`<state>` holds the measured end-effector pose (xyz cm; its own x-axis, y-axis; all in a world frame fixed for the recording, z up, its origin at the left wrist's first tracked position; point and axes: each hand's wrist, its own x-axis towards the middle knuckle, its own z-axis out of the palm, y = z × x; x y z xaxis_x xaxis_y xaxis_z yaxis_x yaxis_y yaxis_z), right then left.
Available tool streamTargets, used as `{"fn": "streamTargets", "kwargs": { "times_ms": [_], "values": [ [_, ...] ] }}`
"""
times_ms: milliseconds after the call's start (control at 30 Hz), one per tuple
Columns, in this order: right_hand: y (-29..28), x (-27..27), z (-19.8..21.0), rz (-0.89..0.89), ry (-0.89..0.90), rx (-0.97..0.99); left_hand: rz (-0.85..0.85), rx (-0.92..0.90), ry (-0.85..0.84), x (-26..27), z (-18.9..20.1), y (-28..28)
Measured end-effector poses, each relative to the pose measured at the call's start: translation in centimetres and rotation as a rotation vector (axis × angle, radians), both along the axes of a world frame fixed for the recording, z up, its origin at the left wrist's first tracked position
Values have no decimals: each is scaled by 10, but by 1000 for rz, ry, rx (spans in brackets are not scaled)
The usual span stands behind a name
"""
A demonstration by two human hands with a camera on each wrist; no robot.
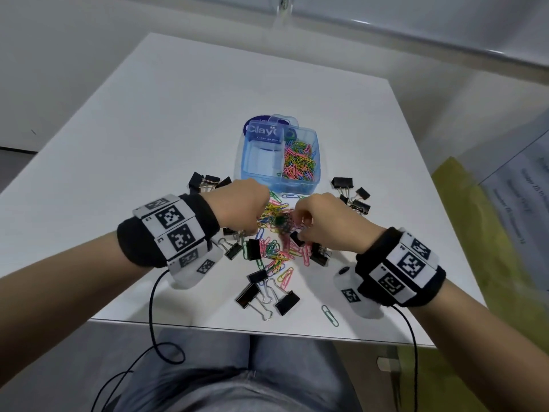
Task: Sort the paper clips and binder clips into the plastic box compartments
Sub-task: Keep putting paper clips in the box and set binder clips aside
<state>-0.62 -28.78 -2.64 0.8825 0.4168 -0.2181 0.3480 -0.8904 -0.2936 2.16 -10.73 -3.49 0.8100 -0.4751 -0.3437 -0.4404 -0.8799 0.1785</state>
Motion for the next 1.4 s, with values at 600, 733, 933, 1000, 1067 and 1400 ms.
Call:
{"fn": "streamTargets", "kwargs": {
  "times_ms": [600,733,933,1000,1067,1400],
  "values": [
    [-33,17,11,-275,47,387,158,-43,-192,37,12,42],
    [-47,21,9,-243,-25,149,96,-12,-197,30,10,36],
    [-32,-11,5,16,132,-103,-139,-63,87,-5,19,5],
    [-26,-20,-2,55,121,-176,-196,10,113,-15,15,-3],
    [-22,-24,-8,73,105,-185,-221,64,122,-22,9,-9],
    [-33,-13,9,0,48,6,-221,4,44,-21,7,-4]
  ]
}}
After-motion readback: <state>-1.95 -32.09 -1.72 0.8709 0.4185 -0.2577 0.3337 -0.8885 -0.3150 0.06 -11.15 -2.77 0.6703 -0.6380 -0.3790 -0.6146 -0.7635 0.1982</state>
